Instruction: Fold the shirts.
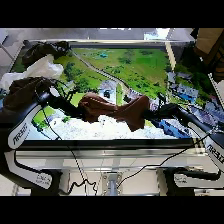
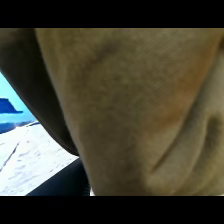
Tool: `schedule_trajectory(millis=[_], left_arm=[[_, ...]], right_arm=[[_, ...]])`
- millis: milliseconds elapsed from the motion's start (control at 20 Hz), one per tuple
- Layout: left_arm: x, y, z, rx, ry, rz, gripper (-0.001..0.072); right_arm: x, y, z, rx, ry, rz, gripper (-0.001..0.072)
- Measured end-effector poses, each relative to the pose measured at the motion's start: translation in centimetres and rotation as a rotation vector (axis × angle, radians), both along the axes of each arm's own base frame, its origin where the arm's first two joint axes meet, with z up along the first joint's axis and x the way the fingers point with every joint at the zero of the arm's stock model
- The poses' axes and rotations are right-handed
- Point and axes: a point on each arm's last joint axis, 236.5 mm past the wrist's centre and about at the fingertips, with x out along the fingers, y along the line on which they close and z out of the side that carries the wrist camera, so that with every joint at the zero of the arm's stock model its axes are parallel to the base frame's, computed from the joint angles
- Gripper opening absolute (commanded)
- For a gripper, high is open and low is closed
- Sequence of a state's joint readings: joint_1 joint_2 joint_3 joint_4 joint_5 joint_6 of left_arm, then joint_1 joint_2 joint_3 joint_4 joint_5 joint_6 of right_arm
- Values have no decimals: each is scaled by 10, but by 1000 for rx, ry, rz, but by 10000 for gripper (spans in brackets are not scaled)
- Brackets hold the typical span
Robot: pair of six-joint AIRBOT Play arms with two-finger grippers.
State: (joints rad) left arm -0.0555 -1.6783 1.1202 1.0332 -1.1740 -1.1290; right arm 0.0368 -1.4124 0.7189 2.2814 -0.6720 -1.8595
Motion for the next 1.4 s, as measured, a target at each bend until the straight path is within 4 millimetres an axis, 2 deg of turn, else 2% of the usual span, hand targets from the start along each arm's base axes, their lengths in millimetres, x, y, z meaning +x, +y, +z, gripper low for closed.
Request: schedule_trajectory(millis=[50,250,350,450,500,550,650,800,950,1050,1100,1250,1400], left_arm=[[4,-1,-2,-2,-10,11,29],[10,-7,-2,-31,-24,35,28],[14,-17,4,-77,-41,41,27],[18,-30,20,-148,-68,28,27],[26,-42,38,-210,-99,31,27],[33,-52,59,-265,-133,28,26],[52,-59,98,-313,-233,8,27],[84,-63,184,-366,-447,-27,27],[110,-48,282,-382,-687,-30,27],[123,-22,339,-355,-824,13,27],[127,-7,362,-332,-874,44,27],[132,44,402,-222,-958,135,27],[121,74,412,-130,-950,162,27]], right_arm=[[0,0,0,0,0,0,31],[0,0,0,1,1,1,30],[1,1,3,4,0,8,30],[4,3,12,-1,-19,48,29],[9,5,21,3,-41,61,29],[21,6,36,6,-91,58,28],[43,6,71,2,-192,62,27],[81,4,143,-7,-390,51,27],[108,-6,222,-26,-576,34,27],[120,-26,273,-48,-690,-6,27],[123,-38,295,-58,-731,-24,27],[122,-73,351,-91,-811,-63,27],[112,-96,388,-134,-843,-59,27]])
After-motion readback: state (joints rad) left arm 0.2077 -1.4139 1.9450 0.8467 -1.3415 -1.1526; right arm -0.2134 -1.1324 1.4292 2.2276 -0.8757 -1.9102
